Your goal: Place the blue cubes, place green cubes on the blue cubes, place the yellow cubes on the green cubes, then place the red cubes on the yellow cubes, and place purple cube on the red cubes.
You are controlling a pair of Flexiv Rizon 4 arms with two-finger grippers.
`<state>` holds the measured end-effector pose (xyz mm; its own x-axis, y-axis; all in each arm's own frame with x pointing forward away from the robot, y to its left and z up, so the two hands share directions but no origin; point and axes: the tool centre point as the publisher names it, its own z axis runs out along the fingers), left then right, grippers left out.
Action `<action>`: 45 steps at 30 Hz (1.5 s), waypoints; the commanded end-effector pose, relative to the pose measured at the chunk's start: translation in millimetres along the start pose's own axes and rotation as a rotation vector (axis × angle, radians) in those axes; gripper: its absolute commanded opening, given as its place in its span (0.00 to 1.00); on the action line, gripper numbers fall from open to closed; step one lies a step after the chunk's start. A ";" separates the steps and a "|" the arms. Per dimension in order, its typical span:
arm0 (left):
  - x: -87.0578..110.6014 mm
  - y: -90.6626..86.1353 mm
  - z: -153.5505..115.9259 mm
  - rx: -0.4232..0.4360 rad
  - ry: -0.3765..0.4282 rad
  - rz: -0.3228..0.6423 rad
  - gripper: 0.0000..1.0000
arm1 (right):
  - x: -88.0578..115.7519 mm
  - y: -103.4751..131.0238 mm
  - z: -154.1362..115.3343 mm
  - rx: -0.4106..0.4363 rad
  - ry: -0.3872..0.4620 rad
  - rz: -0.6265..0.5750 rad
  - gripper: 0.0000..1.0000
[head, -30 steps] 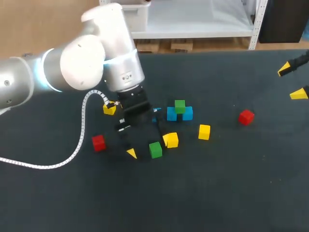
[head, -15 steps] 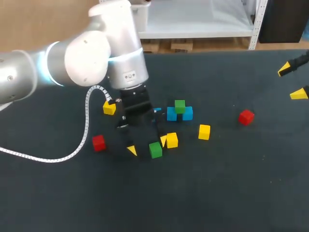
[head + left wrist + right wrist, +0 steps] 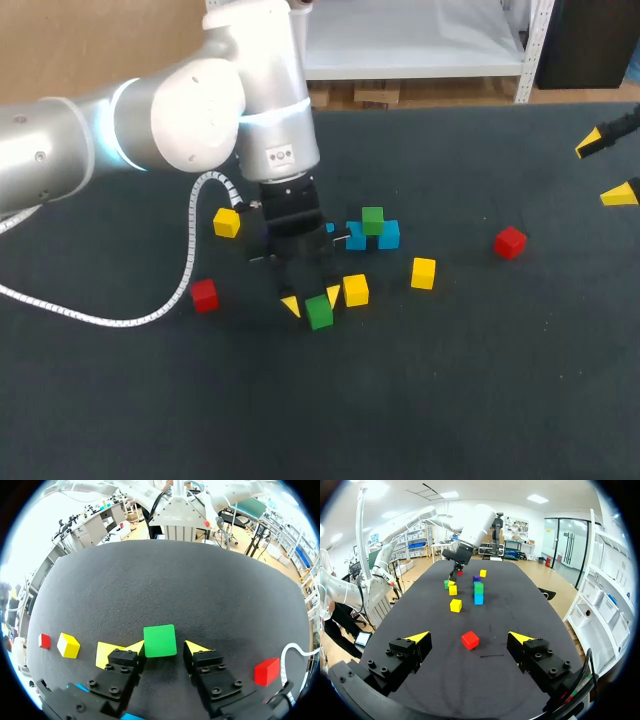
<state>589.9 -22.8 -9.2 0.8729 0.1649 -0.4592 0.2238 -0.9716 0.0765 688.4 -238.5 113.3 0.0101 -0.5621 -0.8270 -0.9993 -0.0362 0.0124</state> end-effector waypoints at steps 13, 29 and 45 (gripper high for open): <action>0.6 1.8 -0.8 -0.009 -0.004 -0.053 0.00 | 0.2 -0.5 0.3 0.000 -0.001 -0.001 1.00; 30.5 -68.0 -68.6 -0.322 -0.086 -0.609 0.00 | 0.2 -0.5 0.3 0.000 -0.001 -0.001 1.00; 77.5 -43.5 -122.7 -0.626 0.173 -0.978 0.00 | 0.2 -0.5 0.3 0.000 -0.001 -0.001 1.00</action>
<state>707.7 61.0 55.0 0.3433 0.7790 -0.5246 0.9243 -0.3795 0.0413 688.4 -238.5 113.3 0.0101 -0.5621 -0.8270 -0.9993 -0.0363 0.0125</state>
